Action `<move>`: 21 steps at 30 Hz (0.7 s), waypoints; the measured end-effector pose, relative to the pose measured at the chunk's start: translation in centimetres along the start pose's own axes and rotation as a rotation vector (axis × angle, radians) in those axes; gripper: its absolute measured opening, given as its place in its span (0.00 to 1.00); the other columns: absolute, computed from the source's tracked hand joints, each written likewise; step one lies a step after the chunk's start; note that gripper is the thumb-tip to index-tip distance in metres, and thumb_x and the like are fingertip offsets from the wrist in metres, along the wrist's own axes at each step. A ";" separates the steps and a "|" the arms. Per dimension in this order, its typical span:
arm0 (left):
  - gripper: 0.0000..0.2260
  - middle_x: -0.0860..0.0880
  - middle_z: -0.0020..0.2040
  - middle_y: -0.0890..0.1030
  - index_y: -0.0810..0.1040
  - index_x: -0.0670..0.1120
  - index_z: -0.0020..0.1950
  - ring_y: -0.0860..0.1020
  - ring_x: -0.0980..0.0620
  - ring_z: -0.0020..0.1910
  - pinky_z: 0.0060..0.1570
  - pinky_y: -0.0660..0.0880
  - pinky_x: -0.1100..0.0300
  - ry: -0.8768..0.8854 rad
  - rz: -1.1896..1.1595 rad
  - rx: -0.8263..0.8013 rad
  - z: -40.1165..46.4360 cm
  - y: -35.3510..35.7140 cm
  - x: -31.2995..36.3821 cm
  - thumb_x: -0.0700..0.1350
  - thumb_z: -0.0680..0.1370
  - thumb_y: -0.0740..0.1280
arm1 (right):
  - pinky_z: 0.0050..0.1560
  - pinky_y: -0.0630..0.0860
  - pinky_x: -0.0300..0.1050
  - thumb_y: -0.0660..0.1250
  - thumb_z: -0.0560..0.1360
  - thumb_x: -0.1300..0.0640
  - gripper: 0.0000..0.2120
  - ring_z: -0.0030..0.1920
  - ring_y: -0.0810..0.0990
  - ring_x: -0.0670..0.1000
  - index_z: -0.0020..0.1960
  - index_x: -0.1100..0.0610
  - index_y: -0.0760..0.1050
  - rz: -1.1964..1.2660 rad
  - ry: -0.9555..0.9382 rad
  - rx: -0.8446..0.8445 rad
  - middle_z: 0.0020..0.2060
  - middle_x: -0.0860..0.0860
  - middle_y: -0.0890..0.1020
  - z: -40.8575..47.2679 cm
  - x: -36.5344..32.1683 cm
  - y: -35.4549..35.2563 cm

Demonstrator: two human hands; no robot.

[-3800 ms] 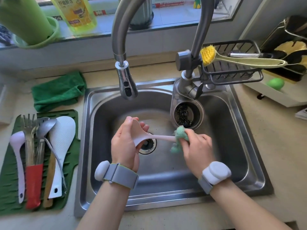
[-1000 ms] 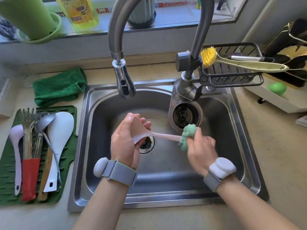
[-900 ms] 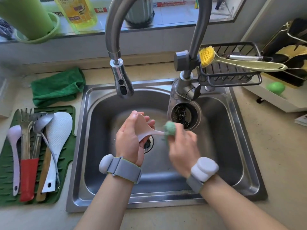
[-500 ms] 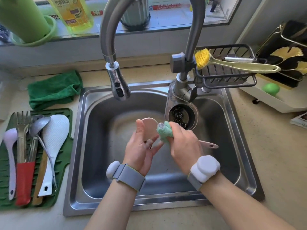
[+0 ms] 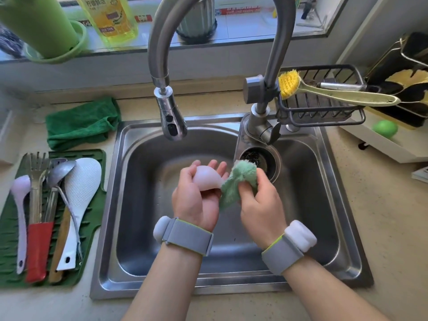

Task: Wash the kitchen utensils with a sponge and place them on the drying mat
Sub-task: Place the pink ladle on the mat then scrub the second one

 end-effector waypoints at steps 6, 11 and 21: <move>0.14 0.36 0.59 0.79 0.76 0.43 0.64 0.79 0.40 0.55 0.63 0.72 0.45 -0.020 0.080 -0.100 -0.4 -0.2 -0.4 0.41 0.80 0.58 | 0.66 0.69 0.44 0.58 0.77 0.57 0.18 0.64 0.73 0.41 0.66 0.51 0.71 0.066 -0.105 -0.170 0.62 0.44 0.77 -0.6 -1.6 2.3; 0.16 0.40 0.58 0.80 0.75 0.42 0.66 0.78 0.45 0.59 0.67 0.69 0.51 0.004 0.136 -0.253 -1.9 1.2 -1.0 0.39 0.80 0.57 | 0.73 0.58 0.47 0.49 0.78 0.44 0.20 0.71 0.63 0.43 0.67 0.46 0.66 0.030 -0.188 -0.126 0.69 0.48 0.68 0.7 -2.6 3.6; 0.37 0.41 0.76 0.63 0.60 0.38 0.76 0.62 0.41 0.75 0.76 0.54 0.46 -0.186 0.107 -0.411 -3.0 1.6 -0.1 0.66 0.78 0.51 | 0.73 0.55 0.55 0.50 0.79 0.45 0.18 0.74 0.57 0.43 0.64 0.43 0.72 -0.102 -0.255 -0.172 0.69 0.41 0.68 1.6 -3.2 3.5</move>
Point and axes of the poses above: each hand's wrist, its own z-axis towards the middle knuckle, its own y-axis out of the palm, x = y × z, the point moved 5 cm from there along z, towards the middle knuckle
